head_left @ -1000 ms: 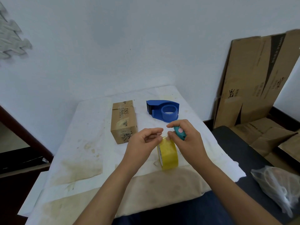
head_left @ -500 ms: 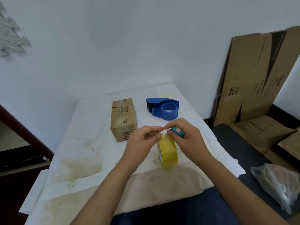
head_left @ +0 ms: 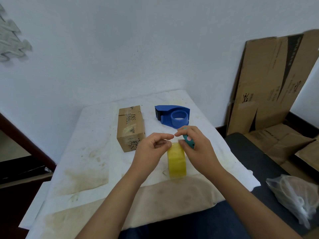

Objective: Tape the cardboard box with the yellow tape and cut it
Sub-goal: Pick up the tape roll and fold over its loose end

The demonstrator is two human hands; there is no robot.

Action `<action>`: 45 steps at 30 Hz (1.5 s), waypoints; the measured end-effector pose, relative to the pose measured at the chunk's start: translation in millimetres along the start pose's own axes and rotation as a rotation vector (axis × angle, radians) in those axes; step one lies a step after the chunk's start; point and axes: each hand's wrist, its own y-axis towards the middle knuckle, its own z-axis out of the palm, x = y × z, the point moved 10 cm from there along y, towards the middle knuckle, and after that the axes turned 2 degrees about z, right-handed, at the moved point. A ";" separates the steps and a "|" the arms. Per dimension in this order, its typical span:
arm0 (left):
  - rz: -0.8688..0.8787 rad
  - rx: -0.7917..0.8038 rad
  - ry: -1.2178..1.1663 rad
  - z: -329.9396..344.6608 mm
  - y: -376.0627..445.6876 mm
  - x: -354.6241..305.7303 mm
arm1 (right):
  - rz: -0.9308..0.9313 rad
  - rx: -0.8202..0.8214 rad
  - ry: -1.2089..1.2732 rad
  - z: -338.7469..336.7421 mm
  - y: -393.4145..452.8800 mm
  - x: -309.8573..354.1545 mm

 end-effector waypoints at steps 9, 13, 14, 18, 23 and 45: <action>0.097 -0.025 0.057 -1.6 -3.7 -10.6 | 0.019 0.042 0.082 -2.9 3.7 -5.9; 0.099 -0.034 0.093 -1.2 -2.9 -11.0 | 0.090 0.042 0.179 -2.5 2.1 -10.9; 0.085 -0.027 0.099 0.0 -2.5 -10.2 | 0.110 0.039 0.208 -2.1 2.0 -12.5; 0.057 -0.010 0.069 3.5 -2.8 -9.5 | 0.134 0.022 0.267 -1.2 2.6 -15.7; 0.040 0.014 0.047 2.7 -3.1 -7.4 | 0.107 0.019 0.185 -2.4 3.0 -9.5; -0.092 0.097 -0.060 5.7 -2.1 -0.3 | 0.275 0.103 0.212 -6.4 -1.3 -21.3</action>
